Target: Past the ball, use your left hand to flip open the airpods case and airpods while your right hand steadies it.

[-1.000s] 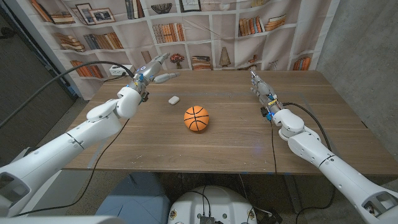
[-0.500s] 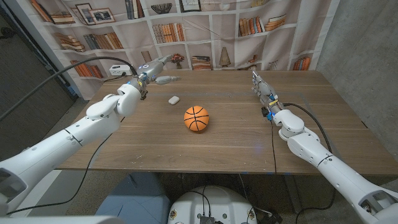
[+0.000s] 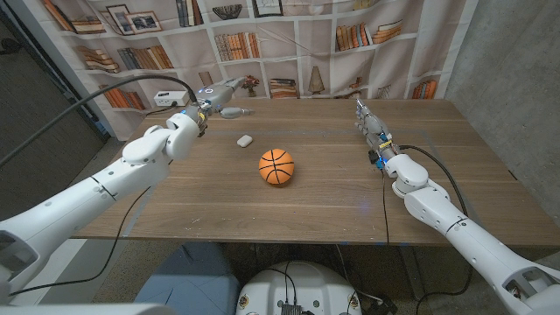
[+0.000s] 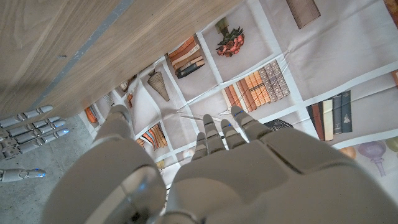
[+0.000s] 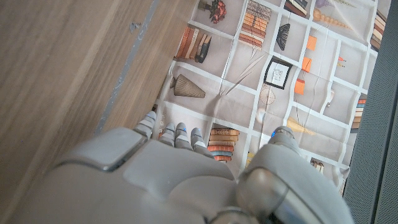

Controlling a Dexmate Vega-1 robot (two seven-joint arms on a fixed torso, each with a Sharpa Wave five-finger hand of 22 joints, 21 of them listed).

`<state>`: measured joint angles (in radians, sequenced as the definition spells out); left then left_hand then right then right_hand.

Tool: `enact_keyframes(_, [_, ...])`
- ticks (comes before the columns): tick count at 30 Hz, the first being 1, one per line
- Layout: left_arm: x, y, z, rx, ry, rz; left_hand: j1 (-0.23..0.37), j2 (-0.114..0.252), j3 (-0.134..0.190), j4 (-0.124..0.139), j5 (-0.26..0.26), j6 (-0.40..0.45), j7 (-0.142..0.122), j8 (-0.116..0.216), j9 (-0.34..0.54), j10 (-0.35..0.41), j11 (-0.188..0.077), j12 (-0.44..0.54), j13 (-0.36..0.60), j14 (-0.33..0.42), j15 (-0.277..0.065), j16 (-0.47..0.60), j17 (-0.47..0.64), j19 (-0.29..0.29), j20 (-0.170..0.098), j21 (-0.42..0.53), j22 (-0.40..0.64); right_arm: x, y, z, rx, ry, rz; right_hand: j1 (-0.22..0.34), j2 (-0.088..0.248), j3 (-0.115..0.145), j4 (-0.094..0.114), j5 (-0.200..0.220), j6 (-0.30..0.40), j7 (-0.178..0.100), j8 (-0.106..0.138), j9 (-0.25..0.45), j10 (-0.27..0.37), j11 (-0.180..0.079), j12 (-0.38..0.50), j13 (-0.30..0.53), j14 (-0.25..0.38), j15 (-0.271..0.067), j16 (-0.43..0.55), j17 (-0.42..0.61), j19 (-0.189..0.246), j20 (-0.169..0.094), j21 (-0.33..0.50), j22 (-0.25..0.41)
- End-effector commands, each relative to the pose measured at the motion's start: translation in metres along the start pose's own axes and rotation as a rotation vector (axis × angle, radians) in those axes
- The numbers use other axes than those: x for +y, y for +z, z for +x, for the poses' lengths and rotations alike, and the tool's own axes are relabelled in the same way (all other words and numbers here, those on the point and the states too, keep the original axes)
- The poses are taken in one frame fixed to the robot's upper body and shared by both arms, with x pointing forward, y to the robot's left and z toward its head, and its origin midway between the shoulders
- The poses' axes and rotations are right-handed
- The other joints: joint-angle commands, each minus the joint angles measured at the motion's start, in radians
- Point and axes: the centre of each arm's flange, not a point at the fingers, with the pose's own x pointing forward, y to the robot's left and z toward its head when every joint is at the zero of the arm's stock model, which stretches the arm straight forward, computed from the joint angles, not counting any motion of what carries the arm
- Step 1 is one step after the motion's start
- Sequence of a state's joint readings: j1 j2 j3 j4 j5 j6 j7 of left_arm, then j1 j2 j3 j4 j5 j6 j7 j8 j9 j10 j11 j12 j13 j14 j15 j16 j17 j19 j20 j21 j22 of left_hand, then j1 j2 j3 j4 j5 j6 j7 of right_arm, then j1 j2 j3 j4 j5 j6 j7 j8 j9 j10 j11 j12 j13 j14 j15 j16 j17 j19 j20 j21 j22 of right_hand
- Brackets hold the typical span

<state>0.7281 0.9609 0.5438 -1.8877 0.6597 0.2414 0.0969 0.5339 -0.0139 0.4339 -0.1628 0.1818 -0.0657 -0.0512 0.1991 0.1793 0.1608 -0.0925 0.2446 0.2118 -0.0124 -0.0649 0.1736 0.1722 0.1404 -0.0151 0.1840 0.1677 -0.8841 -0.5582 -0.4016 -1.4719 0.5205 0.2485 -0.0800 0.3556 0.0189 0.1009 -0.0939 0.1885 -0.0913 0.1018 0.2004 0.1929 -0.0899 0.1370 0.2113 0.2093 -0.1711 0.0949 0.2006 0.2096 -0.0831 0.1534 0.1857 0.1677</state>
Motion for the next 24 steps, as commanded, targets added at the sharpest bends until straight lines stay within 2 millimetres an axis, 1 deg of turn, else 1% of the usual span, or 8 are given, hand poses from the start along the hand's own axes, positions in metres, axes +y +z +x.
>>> enact_keyframes(1, [0.0,0.007,0.002,-0.014,0.0,0.093,0.063,0.038,0.033,-0.007,0.007,-0.019,-0.018,-0.007,0.005,-0.015,-0.005,-0.007,0.005,-0.035,0.001,0.0,0.003,-0.026,-0.002,-0.005,0.001,-0.004,0.0,0.0,0.005,-0.013,-0.003,0.012,0.005,0.004,-0.005,-0.002,0.009,0.004,0.006,0.003,0.007,0.005,0.004,0.0,-0.082,-0.001,0.003,0.0,-0.007,0.008,0.001,0.003])
enact_keyframes(10, [0.004,0.01,0.009,-0.047,-0.021,0.192,0.086,0.033,0.037,-0.013,0.003,-0.036,-0.023,-0.01,0.005,-0.029,-0.007,-0.013,0.006,-0.054,0.002,0.0,0.003,-0.034,0.004,-0.003,0.001,-0.007,-0.002,-0.002,0.012,-0.019,-0.011,0.01,0.006,0.004,-0.004,-0.002,0.009,0.003,0.006,0.003,0.008,0.003,0.004,0.0,-0.082,-0.002,0.004,0.0,-0.006,0.012,0.001,0.003])
enact_keyframes(13, [0.005,0.01,0.008,-0.045,0.009,0.203,0.111,0.028,0.038,-0.013,0.003,-0.016,-0.038,0.0,0.005,0.024,-0.024,0.007,0.006,-0.043,-0.027,0.008,0.002,-0.047,0.002,-0.005,0.001,-0.009,-0.004,-0.004,0.018,-0.021,-0.012,0.009,0.006,0.003,-0.004,-0.002,0.009,0.003,0.005,0.003,0.007,0.005,0.004,0.0,-0.083,-0.003,0.004,0.001,-0.006,0.013,0.001,0.003])
enact_keyframes(15, [0.004,0.011,0.007,-0.05,0.02,0.213,0.134,0.026,0.042,-0.015,0.005,-0.058,-0.042,-0.013,0.005,0.035,-0.028,0.008,0.004,-0.05,-0.032,0.007,0.001,-0.058,-0.002,-0.004,0.001,-0.01,-0.005,-0.004,0.022,-0.018,-0.007,0.008,0.006,0.003,-0.004,-0.002,0.009,0.003,0.005,0.003,0.006,0.006,0.003,0.0,-0.083,-0.002,0.004,0.001,-0.008,0.014,0.001,0.003])
enact_keyframes(18, [0.003,0.015,0.009,-0.058,-0.012,0.228,0.193,0.044,0.064,-0.018,0.005,-0.126,-0.032,-0.02,0.005,0.042,-0.031,0.003,0.001,-0.091,-0.027,0.002,0.001,-0.079,-0.008,-0.003,0.001,-0.012,-0.006,-0.006,0.02,-0.02,-0.016,0.008,0.006,0.003,-0.004,-0.002,0.008,0.003,0.005,0.003,0.006,0.006,0.003,0.0,-0.084,-0.002,0.004,0.001,-0.009,0.016,0.001,0.003])
enact_keyframes(21, [0.003,0.019,0.012,-0.061,-0.052,0.222,0.221,0.058,0.077,-0.018,0.006,-0.14,-0.03,-0.016,0.005,0.067,-0.035,0.008,0.0,-0.09,-0.031,0.008,0.001,-0.085,-0.007,-0.003,0.001,-0.013,-0.007,-0.007,0.024,-0.026,-0.013,0.007,0.007,0.003,-0.004,-0.002,0.009,0.002,0.005,0.003,0.007,0.005,0.004,0.0,-0.084,-0.002,0.004,0.001,-0.009,0.017,0.001,0.003])
enact_keyframes(22, [0.003,0.02,0.011,-0.069,-0.044,0.227,0.228,0.06,0.08,-0.019,0.006,-0.143,-0.021,-0.016,0.005,0.072,-0.035,0.009,0.0,-0.088,-0.034,0.009,0.0,-0.083,-0.007,-0.001,0.001,-0.013,-0.007,-0.007,0.025,-0.028,-0.01,0.007,0.007,0.003,-0.004,-0.002,0.009,0.002,0.005,0.003,0.006,0.005,0.003,0.0,-0.084,-0.001,0.004,0.001,-0.009,0.018,0.001,0.003])
enact_keyframes(24, [0.002,0.023,0.012,-0.074,-0.056,0.228,0.237,0.061,0.084,-0.019,0.006,-0.146,-0.014,-0.014,0.005,0.075,-0.035,0.008,-0.001,-0.085,-0.035,0.01,0.0,-0.076,-0.018,0.001,0.001,-0.013,-0.007,-0.008,0.025,-0.027,-0.014,0.007,0.007,0.003,-0.004,-0.002,0.009,0.002,0.005,0.003,0.007,0.005,0.003,0.0,-0.086,-0.001,0.003,0.001,-0.009,0.017,0.001,0.003])
